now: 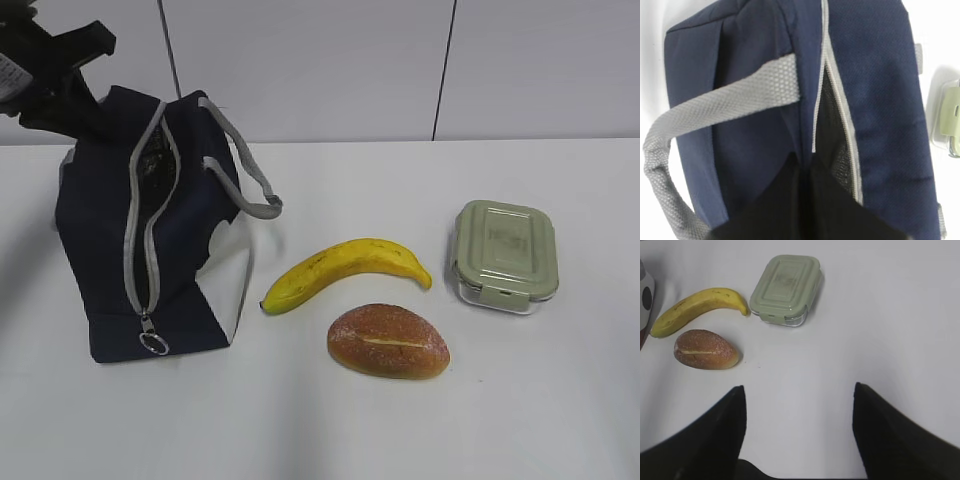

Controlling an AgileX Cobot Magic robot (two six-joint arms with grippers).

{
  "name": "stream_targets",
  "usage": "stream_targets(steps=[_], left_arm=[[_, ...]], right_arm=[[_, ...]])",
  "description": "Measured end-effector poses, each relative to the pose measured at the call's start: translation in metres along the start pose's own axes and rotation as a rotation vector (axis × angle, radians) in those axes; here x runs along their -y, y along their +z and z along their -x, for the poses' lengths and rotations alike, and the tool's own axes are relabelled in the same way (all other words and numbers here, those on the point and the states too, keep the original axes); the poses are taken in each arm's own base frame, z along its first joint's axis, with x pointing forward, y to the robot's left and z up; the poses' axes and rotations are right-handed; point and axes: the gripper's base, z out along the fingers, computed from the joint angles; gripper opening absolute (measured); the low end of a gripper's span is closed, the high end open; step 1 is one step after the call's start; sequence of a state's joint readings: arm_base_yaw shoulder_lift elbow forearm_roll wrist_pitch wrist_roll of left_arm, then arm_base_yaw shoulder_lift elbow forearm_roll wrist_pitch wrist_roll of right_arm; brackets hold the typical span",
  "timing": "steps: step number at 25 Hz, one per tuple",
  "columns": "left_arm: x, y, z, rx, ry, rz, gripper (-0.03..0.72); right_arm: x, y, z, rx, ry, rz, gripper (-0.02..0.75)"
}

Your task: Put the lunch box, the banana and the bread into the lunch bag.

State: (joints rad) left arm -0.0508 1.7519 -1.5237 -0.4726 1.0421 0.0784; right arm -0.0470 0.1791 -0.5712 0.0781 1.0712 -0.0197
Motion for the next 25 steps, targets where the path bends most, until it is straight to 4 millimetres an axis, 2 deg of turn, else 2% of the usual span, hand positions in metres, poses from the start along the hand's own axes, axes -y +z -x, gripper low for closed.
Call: stream_targets(steps=[5,16,21,25], left_arm=[[0.001,0.000,-0.001,-0.006,0.004,-0.007,-0.003],[0.001,0.000,-0.001,-0.009,0.018,-0.008,-0.003],[0.001,0.000,-0.001,-0.010,0.021,-0.008,-0.003],[0.001,0.000,-0.001,-0.014,0.021,-0.008,-0.003]], right_arm=[[-0.002,0.035,0.035,-0.115,0.046,0.035,0.509],[0.000,0.140,0.096,-0.409,0.138,0.063,0.512],[-0.003,0.187,0.116,-0.507,0.146,0.118,0.512],[-0.003,0.216,0.128,-0.537,0.133,0.149,0.512]])
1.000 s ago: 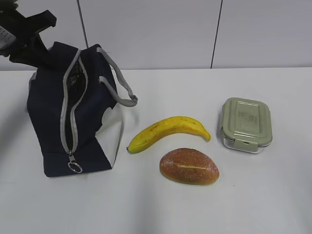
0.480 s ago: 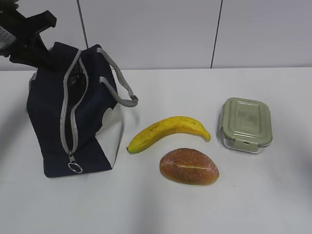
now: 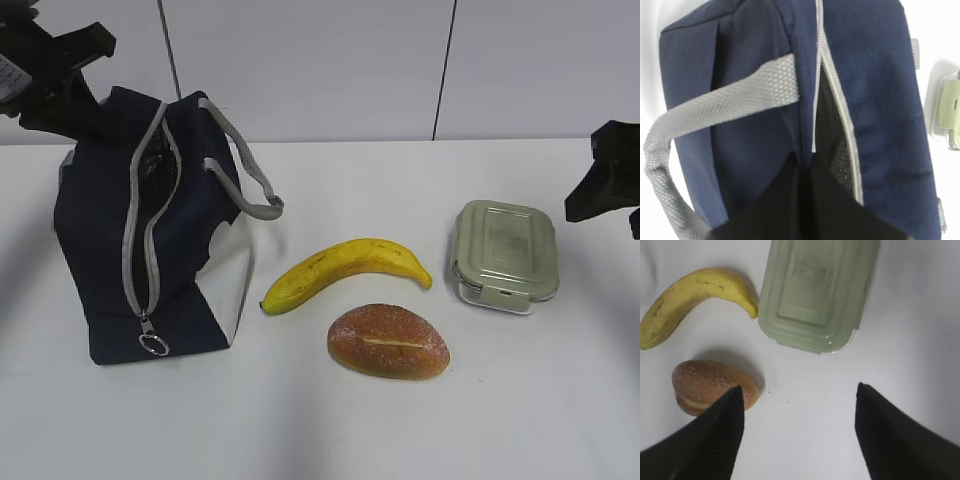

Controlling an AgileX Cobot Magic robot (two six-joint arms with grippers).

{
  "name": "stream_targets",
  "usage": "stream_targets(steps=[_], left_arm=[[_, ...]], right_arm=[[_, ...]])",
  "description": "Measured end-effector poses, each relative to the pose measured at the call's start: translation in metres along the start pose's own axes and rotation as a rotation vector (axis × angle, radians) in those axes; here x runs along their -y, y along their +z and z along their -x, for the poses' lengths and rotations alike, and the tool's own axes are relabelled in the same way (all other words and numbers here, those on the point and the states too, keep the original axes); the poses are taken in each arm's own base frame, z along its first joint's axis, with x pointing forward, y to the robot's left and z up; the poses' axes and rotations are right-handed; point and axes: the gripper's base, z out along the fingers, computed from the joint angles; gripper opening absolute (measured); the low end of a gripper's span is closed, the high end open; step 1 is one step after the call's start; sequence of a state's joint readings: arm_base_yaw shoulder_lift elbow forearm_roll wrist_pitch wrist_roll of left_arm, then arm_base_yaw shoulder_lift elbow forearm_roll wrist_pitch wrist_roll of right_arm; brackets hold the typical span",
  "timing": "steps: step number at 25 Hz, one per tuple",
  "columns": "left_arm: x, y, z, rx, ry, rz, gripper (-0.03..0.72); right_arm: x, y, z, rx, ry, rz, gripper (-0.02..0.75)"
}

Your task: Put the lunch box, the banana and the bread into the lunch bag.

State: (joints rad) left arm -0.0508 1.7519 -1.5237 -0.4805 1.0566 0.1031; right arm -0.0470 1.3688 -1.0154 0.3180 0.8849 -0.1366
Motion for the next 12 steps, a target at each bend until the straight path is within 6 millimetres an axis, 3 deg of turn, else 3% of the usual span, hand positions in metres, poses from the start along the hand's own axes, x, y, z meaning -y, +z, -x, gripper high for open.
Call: stream_targets(steps=[5,12], left_arm=[[0.000,0.000,0.000,-0.001,0.001,0.000,-0.003],[0.000,0.000,0.000,-0.002,0.001,0.000,-0.003]], right_arm=[[0.008,0.022,0.018,-0.042,-0.016,0.019,0.512],[0.044,0.047,0.024,-0.073,0.005,0.118,0.512]])
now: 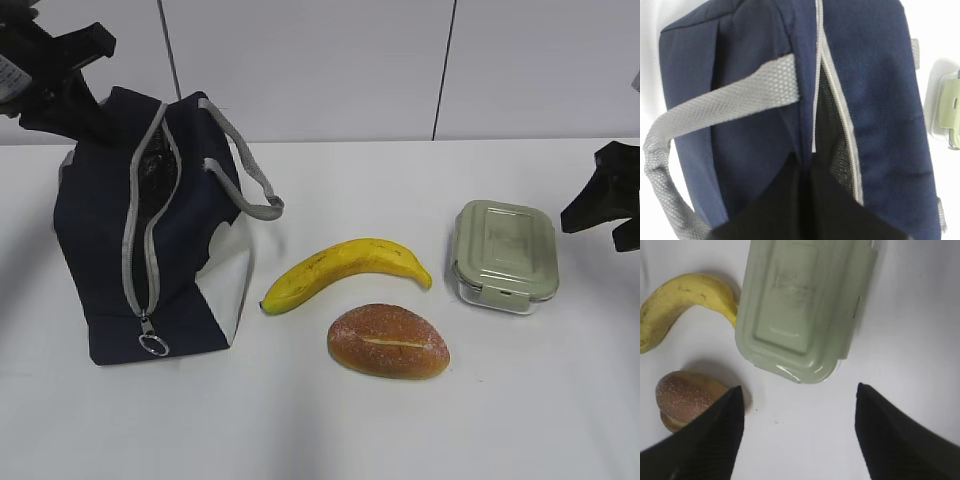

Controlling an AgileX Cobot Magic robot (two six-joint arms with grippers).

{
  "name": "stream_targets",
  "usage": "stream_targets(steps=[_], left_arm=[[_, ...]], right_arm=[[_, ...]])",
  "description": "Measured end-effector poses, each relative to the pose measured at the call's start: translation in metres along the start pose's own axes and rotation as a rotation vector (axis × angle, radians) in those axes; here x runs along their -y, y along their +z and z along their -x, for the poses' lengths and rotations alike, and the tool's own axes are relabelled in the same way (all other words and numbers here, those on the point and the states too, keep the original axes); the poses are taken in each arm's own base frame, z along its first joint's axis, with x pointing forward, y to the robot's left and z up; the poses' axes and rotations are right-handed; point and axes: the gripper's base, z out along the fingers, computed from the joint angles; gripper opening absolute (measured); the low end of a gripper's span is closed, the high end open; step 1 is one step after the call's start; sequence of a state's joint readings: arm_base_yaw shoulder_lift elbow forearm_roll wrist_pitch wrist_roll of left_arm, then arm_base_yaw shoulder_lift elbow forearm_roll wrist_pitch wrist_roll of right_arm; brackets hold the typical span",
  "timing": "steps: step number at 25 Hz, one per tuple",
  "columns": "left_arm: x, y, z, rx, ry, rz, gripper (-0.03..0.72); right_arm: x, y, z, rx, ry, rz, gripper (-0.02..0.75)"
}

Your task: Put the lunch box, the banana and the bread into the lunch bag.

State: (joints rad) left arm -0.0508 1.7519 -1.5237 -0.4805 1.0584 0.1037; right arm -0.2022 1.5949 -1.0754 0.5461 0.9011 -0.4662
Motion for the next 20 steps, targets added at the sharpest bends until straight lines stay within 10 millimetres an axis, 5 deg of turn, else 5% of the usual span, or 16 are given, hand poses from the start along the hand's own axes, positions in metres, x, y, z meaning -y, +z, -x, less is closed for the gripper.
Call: stream_targets(steps=[6,20], left_arm=[[0.000,0.000,0.000,-0.002,0.000,-0.001,-0.003],[0.000,0.000,0.001,0.006,0.000,0.000,-0.003]], right_arm=[[0.028,0.012,0.007,0.052,-0.009,0.134,0.512],[0.076,0.082,0.020,0.006,0.053,0.327,0.512]])
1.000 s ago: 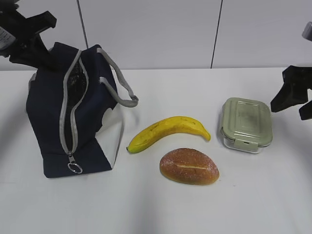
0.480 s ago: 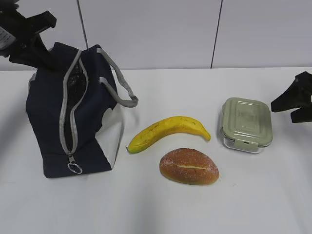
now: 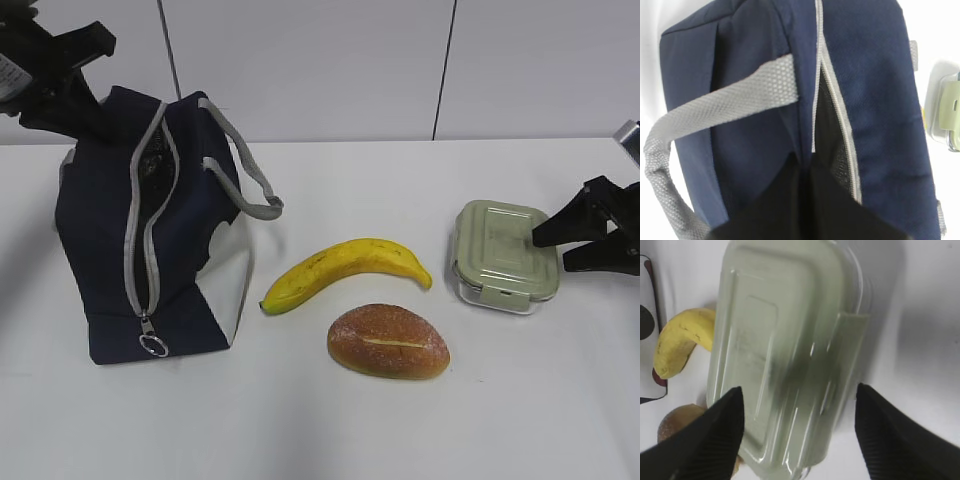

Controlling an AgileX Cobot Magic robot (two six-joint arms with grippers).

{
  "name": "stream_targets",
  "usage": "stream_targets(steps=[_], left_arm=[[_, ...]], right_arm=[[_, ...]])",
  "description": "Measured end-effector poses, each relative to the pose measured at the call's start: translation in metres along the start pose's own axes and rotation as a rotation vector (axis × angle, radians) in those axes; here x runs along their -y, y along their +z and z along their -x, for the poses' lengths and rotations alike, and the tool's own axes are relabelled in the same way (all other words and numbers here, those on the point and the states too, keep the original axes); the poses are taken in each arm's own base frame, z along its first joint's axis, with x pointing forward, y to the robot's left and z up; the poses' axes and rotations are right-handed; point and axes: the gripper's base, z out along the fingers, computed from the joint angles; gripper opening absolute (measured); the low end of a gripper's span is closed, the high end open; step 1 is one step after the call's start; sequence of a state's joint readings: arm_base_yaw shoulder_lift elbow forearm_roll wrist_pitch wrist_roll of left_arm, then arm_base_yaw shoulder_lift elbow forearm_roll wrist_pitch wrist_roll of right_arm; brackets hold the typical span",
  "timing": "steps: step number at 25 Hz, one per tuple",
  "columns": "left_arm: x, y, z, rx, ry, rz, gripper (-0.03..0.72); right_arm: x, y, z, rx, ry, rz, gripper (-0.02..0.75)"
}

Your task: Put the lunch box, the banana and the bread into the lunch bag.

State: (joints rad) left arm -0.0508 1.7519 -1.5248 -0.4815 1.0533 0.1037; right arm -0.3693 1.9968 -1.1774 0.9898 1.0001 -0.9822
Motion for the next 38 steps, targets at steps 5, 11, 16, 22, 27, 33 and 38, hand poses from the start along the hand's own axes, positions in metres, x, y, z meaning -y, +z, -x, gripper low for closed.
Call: stream_targets(steps=[5,11,16,22,27,33,38], left_arm=[[0.000,0.000,0.000,0.001,0.000,0.000,-0.003],[0.000,0.000,0.000,0.003,0.000,0.000,-0.003],[0.000,0.000,0.000,0.004,0.000,0.000,-0.003],[0.000,0.000,0.000,0.004,0.000,0.000,-0.003],[0.000,0.000,0.000,0.004,0.000,0.000,-0.003],[0.000,0.000,0.000,0.004,-0.003,-0.005,-0.003],[0.001,0.000,0.001,0.005,-0.005,-0.008,-0.003]], right_arm=[[0.010,0.012,0.007,0.000,-0.004,0.050,0.512],[0.018,0.024,0.004,-0.019,0.016,0.100,0.507],[0.017,0.025,0.004,-0.014,0.024,0.118,0.393],[0.016,0.024,0.004,-0.015,0.022,0.129,0.372],[0.015,0.024,0.006,-0.014,0.016,0.140,0.369],[0.013,0.021,0.011,-0.010,-0.004,0.147,0.363],[0.013,0.021,0.010,-0.020,-0.007,0.155,0.363]])
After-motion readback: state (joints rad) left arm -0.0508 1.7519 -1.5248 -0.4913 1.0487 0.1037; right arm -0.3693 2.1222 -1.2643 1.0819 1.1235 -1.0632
